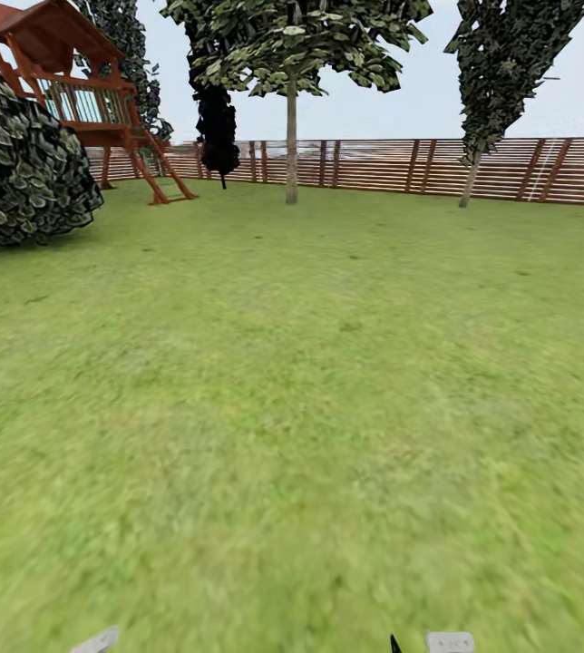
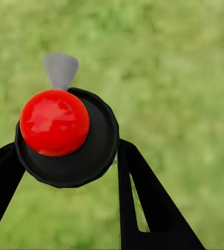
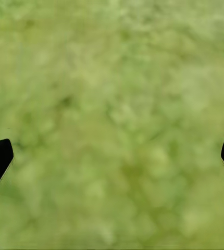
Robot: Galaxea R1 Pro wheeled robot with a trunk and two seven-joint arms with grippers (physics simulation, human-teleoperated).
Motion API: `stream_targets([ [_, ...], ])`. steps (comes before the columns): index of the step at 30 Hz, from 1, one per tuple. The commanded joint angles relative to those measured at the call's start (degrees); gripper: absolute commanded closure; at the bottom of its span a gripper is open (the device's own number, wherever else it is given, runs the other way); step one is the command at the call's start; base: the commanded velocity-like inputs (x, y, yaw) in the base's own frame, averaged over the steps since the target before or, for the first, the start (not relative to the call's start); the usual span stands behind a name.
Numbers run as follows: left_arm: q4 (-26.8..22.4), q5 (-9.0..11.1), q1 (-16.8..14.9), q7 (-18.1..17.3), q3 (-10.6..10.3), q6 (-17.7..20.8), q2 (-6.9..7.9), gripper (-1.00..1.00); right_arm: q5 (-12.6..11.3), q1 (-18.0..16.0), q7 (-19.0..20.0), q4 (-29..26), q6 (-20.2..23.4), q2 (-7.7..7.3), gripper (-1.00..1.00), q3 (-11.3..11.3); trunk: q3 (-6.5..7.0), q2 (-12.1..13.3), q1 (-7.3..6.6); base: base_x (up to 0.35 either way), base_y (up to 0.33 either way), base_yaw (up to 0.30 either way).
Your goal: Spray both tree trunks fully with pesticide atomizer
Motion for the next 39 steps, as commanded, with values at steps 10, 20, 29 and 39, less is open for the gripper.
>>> stream_targets([
  [10, 0.0, 0.0, 0.0, 0.0, 0.0, 0.0, 0.00, 1.00, 0.0, 0.0, 0.0, 0.0, 0.0, -0.02, -1.00, 0.0, 0.00, 0.0, 0.00, 0.341, 0.000, 0.000],
  [20, 0.0, 0.0, 0.0, 0.0, 0.0, 0.0, 0.00, 1.00, 0.0, 0.0, 0.0, 0.0, 0.0, 0.01, -1.00, 0.0, 0.00, 0.0, 0.00, 0.341, 0.000, 0.000],
  [29, 0.0, 0.0, 0.0, 0.0, 0.0, 0.0, 0.00, 1.00, 0.0, 0.0, 0.0, 0.0, 0.0, 0.01, -1.00, 0.0, 0.00, 0.0, 0.00, 0.341, 0.000, 0.000],
  [39, 0.0, 0.0, 0.0, 0.0, 0.0, 0.0, 0.00, 1.00, 0.0, 0.0, 0.0, 0.0, 0.0, 0.01, -1.00, 0.0, 0.00, 0.0, 0.00, 0.341, 0.000, 0.000],
])
